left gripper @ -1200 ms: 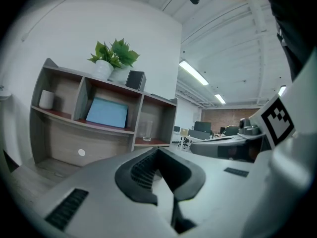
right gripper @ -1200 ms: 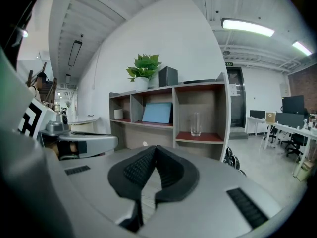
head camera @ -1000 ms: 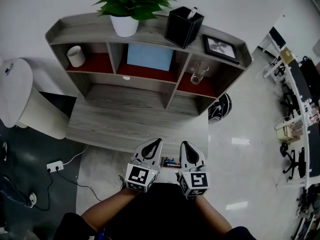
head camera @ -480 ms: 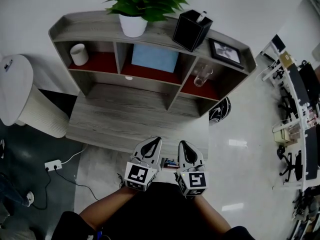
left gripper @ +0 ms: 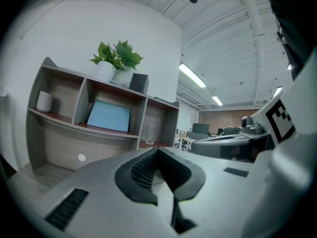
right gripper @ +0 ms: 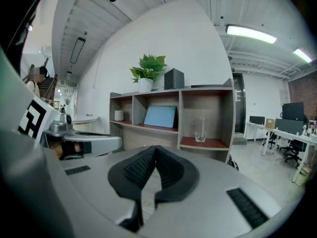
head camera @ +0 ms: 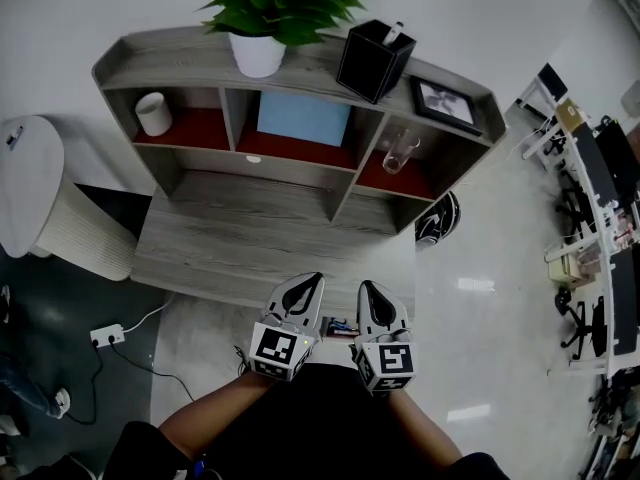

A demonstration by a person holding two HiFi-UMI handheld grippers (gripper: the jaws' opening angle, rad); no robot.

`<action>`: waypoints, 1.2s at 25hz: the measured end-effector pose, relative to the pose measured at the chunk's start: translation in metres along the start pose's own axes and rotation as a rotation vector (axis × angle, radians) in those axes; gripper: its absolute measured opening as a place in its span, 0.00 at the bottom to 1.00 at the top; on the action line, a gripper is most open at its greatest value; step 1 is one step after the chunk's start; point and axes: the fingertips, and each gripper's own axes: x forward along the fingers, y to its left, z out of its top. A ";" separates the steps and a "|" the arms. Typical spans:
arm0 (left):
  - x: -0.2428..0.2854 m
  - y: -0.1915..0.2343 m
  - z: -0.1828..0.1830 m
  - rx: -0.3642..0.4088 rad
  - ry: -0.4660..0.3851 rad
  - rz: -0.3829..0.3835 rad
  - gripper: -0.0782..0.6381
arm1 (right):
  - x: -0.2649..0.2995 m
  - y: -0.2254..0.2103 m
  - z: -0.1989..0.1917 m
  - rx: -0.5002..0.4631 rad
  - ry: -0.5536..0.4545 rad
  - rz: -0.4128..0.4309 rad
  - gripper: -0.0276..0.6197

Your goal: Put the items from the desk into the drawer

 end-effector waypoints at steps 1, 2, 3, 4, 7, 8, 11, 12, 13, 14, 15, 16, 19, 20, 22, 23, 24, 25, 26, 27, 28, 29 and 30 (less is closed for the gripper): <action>0.001 -0.001 0.000 0.003 0.002 -0.003 0.11 | 0.000 -0.002 -0.001 0.004 0.002 -0.003 0.07; 0.002 -0.002 0.000 0.004 0.004 -0.004 0.11 | 0.000 -0.004 -0.002 0.006 0.003 -0.005 0.07; 0.002 -0.002 0.001 0.003 0.007 -0.006 0.11 | 0.001 -0.005 -0.003 0.004 0.004 -0.007 0.07; 0.003 -0.002 0.002 -0.001 0.008 -0.007 0.11 | 0.002 -0.006 -0.004 -0.003 0.004 -0.009 0.07; 0.003 -0.004 0.003 -0.007 0.006 -0.007 0.11 | 0.003 -0.006 -0.002 -0.023 0.000 -0.014 0.07; 0.003 -0.004 0.003 -0.003 0.007 -0.006 0.11 | 0.002 -0.006 -0.002 -0.028 0.002 -0.012 0.07; 0.004 -0.005 0.004 -0.001 -0.012 -0.003 0.11 | 0.002 -0.005 0.000 -0.034 0.003 -0.007 0.07; 0.005 -0.005 0.004 -0.003 -0.017 -0.001 0.11 | 0.002 -0.005 0.000 -0.033 0.002 -0.005 0.07; 0.005 -0.005 0.004 -0.003 -0.019 0.001 0.11 | 0.002 -0.005 0.000 -0.031 0.002 -0.003 0.07; 0.005 -0.005 0.004 -0.002 -0.017 0.003 0.11 | 0.002 -0.005 0.000 -0.030 0.001 -0.001 0.07; 0.005 -0.006 0.004 0.001 -0.013 0.005 0.11 | 0.002 -0.006 -0.001 -0.029 0.001 0.000 0.07; 0.005 -0.006 0.004 0.006 -0.008 0.007 0.11 | 0.002 -0.006 0.000 -0.029 0.000 0.001 0.07; 0.005 -0.007 0.004 0.007 -0.012 0.010 0.11 | 0.001 -0.008 0.000 -0.029 -0.005 0.005 0.07; 0.006 -0.008 0.005 0.009 -0.013 0.010 0.11 | 0.001 -0.009 0.001 -0.029 -0.008 0.006 0.07; 0.007 -0.011 0.006 0.015 -0.008 0.011 0.11 | -0.001 -0.010 0.002 -0.029 -0.011 0.010 0.07; 0.007 -0.012 0.006 0.012 -0.010 0.011 0.11 | -0.002 -0.011 0.002 -0.029 -0.011 0.012 0.07; 0.007 -0.014 0.006 0.008 -0.013 0.011 0.11 | -0.003 -0.012 0.002 -0.028 -0.010 0.014 0.07; 0.008 -0.016 0.006 0.008 -0.010 0.011 0.11 | -0.004 -0.013 0.002 -0.029 -0.009 0.015 0.07; 0.009 -0.018 0.005 0.014 -0.003 0.010 0.11 | -0.005 -0.014 0.001 -0.029 -0.009 0.016 0.07; 0.009 -0.020 0.005 0.024 0.006 0.007 0.11 | -0.006 -0.015 0.001 -0.029 -0.010 0.018 0.07; 0.010 -0.022 0.004 0.032 0.010 0.005 0.11 | -0.008 -0.017 0.001 -0.030 -0.011 0.020 0.07; 0.011 -0.025 0.004 0.035 0.009 0.003 0.11 | -0.009 -0.019 0.000 -0.028 -0.011 0.021 0.07; 0.012 -0.028 0.005 0.034 0.006 0.001 0.11 | -0.011 -0.021 -0.001 -0.026 -0.010 0.022 0.07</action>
